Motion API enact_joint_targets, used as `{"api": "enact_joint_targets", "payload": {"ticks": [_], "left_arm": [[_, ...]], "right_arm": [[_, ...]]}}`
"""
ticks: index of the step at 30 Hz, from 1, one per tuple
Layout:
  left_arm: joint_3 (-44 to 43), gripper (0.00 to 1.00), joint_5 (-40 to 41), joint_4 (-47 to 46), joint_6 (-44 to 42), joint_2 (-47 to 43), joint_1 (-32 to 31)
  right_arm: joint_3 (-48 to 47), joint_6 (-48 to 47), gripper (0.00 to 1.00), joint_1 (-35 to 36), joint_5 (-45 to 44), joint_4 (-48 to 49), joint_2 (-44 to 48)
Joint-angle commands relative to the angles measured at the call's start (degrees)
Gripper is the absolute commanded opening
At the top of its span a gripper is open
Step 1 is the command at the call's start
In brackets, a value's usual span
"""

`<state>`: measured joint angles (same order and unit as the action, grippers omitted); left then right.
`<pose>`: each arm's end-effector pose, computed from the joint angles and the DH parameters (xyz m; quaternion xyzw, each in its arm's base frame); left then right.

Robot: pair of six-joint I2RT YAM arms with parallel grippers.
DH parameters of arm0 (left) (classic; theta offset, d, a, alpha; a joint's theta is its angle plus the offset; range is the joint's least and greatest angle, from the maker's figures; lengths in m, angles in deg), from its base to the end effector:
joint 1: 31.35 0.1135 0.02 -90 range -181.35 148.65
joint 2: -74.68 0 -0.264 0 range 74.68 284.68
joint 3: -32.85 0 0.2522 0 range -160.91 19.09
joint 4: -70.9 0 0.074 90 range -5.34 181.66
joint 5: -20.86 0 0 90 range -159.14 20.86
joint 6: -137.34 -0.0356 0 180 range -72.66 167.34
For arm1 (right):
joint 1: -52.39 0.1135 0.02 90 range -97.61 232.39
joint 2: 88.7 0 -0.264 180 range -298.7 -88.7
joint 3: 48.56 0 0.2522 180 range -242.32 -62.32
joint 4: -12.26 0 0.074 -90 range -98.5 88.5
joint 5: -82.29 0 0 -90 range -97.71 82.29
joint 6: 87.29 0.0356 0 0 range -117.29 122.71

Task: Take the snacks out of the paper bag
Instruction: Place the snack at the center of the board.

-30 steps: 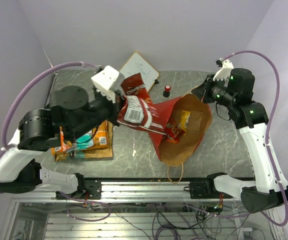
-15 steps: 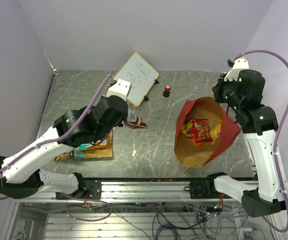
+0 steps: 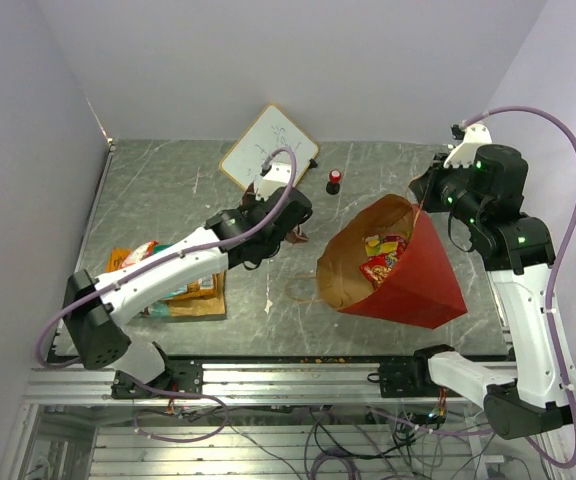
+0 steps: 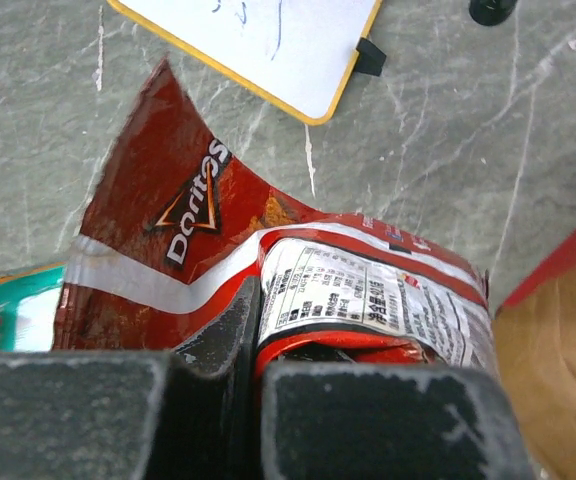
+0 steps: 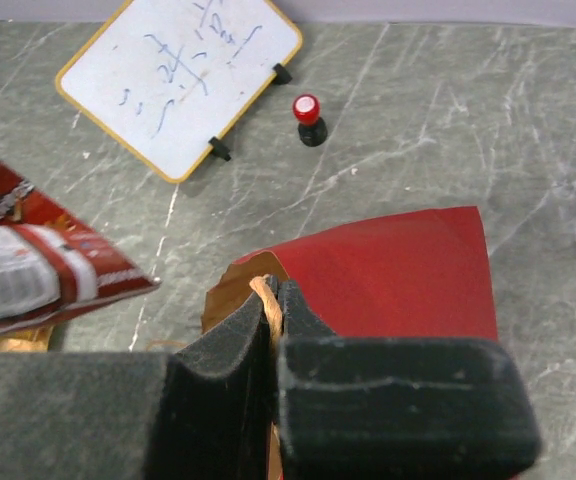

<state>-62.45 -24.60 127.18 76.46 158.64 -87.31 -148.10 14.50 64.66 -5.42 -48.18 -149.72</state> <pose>0.1941 -0.2428 0.3554 0.0571 0.8651 0.0182 0.4979 0.1864 0.0420 0.4606 -0.0147 0.8284 0.1328 0.5439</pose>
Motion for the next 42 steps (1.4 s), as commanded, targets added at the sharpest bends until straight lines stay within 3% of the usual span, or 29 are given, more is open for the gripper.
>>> {"api": "enact_joint_targets", "payload": {"ticks": [1, 5, 9, 14, 16, 18, 22, 27, 33, 36, 42], "left_arm": [[3.25, 0.07, 3.59, -12.39, 1.96, 1.25, 1.99], [10.67, 0.07, 1.05, -20.24, 1.53, 1.08, 3.63], [17.03, 0.07, -6.09, -23.14, 4.86, -0.09, 4.17], [26.11, 0.07, -13.18, -29.00, 6.37, 0.12, 4.22], [26.52, 0.07, -20.11, -28.29, 6.53, 1.59, 4.72], [27.30, 0.15, -30.12, -29.76, 5.41, 2.14, 5.17], [31.48, 0.60, -38.16, -32.48, 8.90, -0.89, 5.25], [32.99, 0.85, -42.96, -28.65, 8.69, -8.05, 5.35], [36.20, 0.92, -48.49, -27.69, 9.06, -16.97, 5.39], [35.55, 0.94, -50.97, -26.82, 7.94, -18.43, 5.48], [29.57, 0.91, -59.21, -28.37, 5.31, -12.56, 5.59]], "right_arm": [[-1.71, -0.09, 0.00, 0.03, 6.30, 3.41, -0.14], [-4.74, -2.30, 0.00, 0.03, 5.44, 0.63, -1.09], [-7.89, -4.03, 0.00, 0.03, -2.02, -3.47, -1.20], [-5.78, -5.37, 0.00, 0.00, -8.38, 0.37, 1.04], [-6.53, -4.91, 0.00, 0.03, -8.92, 1.00, 0.08], [-8.85, -4.30, 0.00, -0.03, -7.28, 0.13, -2.23], [-9.80, -7.36, 0.00, -0.59, 0.60, 1.52, -5.05], [-12.33, -14.64, 0.00, -2.65, 0.25, 1.29, -8.75], [-15.50, -25.24, 0.00, -0.75, -1.03, 2.99, -10.18], [-15.07, -30.48, 0.00, 2.62, 2.65, 2.14, -9.63], [-6.64, -25.62, 0.00, 3.26, 12.51, -2.32, -3.88]]}}
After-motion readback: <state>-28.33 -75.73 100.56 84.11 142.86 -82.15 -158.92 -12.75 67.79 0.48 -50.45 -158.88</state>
